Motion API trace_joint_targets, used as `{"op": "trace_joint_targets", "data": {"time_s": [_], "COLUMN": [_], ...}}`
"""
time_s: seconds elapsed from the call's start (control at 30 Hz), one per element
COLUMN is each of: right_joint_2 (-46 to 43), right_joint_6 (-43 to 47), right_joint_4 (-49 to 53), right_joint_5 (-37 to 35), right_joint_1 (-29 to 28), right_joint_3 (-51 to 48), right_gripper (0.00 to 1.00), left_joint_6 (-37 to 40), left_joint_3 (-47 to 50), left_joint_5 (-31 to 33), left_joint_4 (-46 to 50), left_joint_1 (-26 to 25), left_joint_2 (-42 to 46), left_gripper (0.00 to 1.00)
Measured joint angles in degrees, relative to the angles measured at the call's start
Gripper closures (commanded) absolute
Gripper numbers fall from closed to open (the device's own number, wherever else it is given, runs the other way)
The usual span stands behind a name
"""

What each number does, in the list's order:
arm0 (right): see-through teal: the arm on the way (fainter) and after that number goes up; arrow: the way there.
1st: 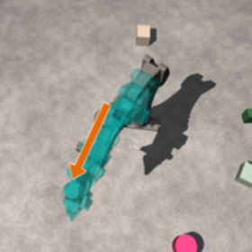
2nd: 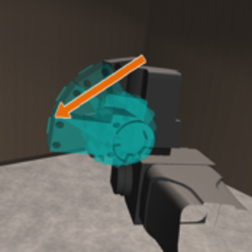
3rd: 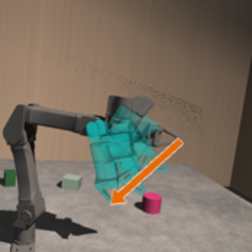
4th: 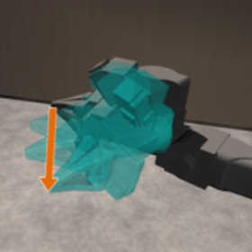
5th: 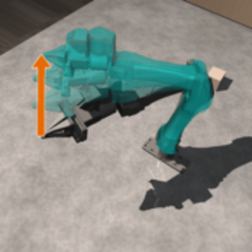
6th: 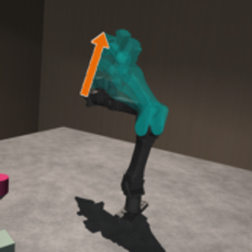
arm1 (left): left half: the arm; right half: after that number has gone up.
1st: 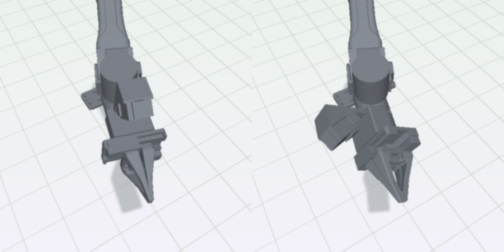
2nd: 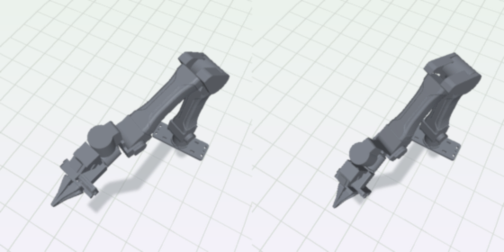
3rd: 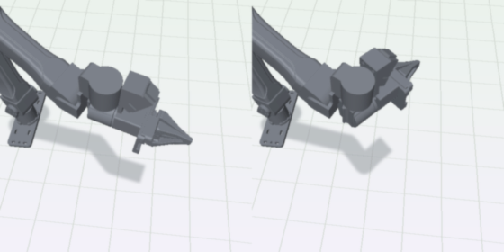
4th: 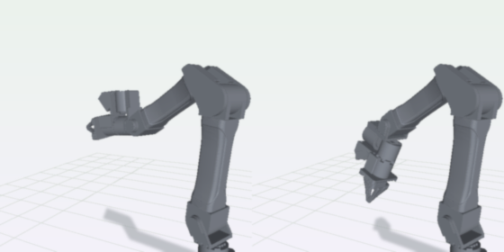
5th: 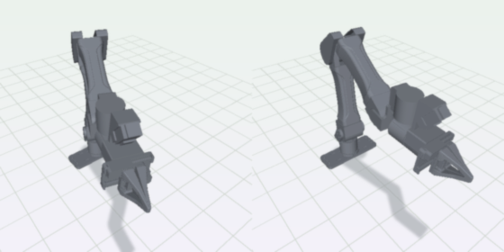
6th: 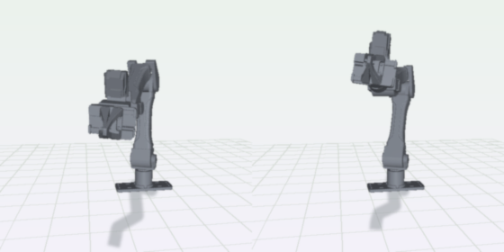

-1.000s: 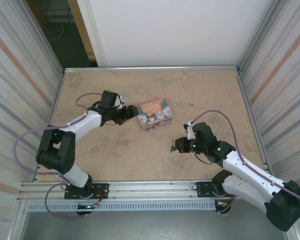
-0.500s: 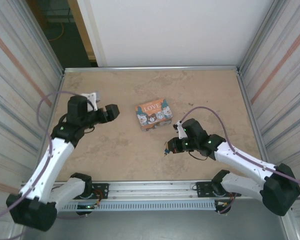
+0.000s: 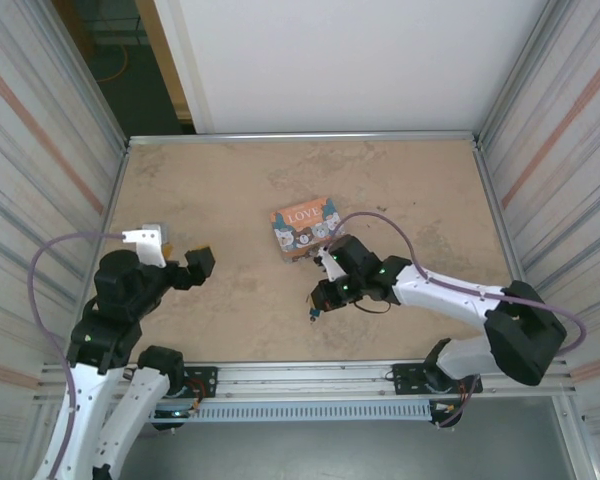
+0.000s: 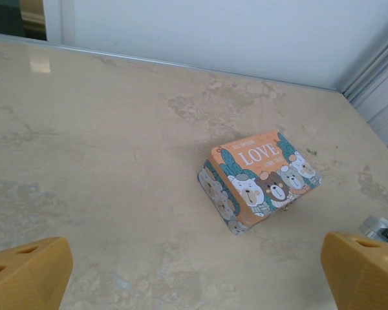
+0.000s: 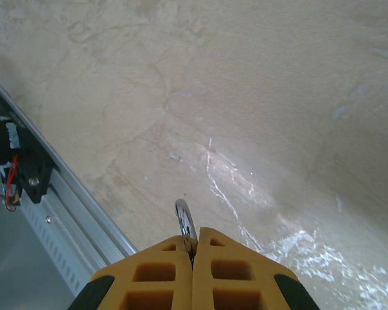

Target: Unlock the padlock with the key

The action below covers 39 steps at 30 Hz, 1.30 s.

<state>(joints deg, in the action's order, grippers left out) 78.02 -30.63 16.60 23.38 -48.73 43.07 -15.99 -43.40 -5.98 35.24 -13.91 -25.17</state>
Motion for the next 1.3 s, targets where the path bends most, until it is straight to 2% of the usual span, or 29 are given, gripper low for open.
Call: {"op": "trace_joint_targets", "data": {"time_s": [0.23,0.77,1.0,1.3], "right_joint_2": [7.1,20.2,23.0,23.9], "right_joint_6": [4.3,9.3,9.3,9.3], "right_joint_4": [1.9,5.9,6.0,5.9], "right_joint_5": [2.6,7.0,8.2,9.5], "right_joint_1": [-0.4,-0.4,-0.3,0.1], "right_joint_3": [5.0,11.1,12.7,13.1], "right_gripper": [1.0,1.0,1.0,0.93], "left_joint_6": [1.2,1.2,1.2,1.2], "left_joint_3": [2.4,2.6,2.6,2.6], "left_joint_5": [3.3,5.7,6.1,6.1], "left_joint_4": [1.6,2.5,2.5,2.7], "left_joint_1": [0.0,0.0,0.0,0.0], "left_joint_2": [4.1,4.3,4.2,3.5], "left_gripper": [0.01,0.01,0.01,0.01]}}
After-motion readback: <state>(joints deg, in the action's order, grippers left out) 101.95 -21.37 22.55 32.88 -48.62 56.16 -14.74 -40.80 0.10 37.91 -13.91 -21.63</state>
